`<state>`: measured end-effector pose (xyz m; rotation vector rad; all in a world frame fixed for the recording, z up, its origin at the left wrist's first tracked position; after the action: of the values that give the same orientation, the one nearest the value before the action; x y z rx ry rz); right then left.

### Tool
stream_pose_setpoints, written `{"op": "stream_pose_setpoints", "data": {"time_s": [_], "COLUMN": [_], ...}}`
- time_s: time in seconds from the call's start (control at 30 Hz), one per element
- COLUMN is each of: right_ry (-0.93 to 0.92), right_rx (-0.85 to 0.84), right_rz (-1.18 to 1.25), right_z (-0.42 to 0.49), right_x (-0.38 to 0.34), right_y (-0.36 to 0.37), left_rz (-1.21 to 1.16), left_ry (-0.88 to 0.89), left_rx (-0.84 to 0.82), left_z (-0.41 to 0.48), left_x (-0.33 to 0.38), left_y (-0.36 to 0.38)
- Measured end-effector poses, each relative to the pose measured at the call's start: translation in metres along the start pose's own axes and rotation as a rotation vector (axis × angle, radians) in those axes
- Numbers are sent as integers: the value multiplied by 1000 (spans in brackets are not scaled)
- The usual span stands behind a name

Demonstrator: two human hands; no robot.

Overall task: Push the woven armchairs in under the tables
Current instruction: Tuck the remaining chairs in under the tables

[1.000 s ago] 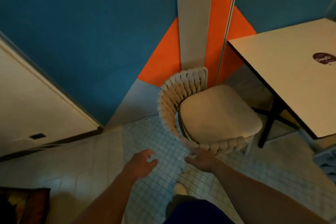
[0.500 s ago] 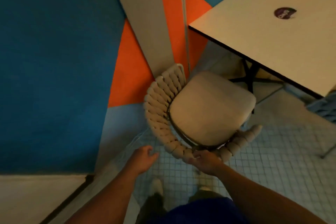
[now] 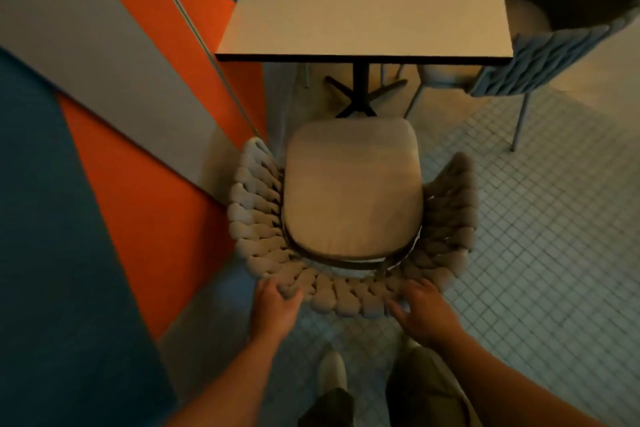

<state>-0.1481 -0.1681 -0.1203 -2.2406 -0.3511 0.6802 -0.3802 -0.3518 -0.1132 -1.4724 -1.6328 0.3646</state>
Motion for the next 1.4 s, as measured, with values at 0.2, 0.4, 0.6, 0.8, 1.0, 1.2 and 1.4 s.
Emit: {"op": "stream_pose_setpoints", "data": {"time_s": [0.2, 0.4, 0.6, 0.8, 1.0, 1.2, 1.4], "right_ry": [388, 520, 633, 636, 643, 605, 597], "right_rx": [369, 655, 781, 823, 817, 816, 808], "right_rz": [239, 441, 549, 507, 490, 518, 533], "right_z": [-2, 8, 26, 33, 40, 62, 92], "right_x": [2, -2, 22, 32, 29, 29, 30], "right_y": [42, 50, 40, 34, 26, 5, -17], "left_rz": [-578, -1110, -1282, -1322, -1275, -1311, -1282], "left_ry": [-372, -554, -540, -562, -572, -528, -486], "left_rx": [136, -8, -37, 36, 82, 68, 31], "left_z": [43, 73, 88, 92, 100, 121, 152], "left_x": [-48, -58, -54, -54, -52, -26, 9], "left_y": [16, 51, 64, 65, 63, 64, 60]}}
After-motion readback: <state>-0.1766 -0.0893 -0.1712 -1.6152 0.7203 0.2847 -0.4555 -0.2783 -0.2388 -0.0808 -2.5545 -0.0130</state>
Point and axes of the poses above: each hand's wrist, its own z-axis towards the middle knuckle, its own y-axis out of the palm, x = y × z, the point moved 7 cm from there along z, towards the middle knuckle
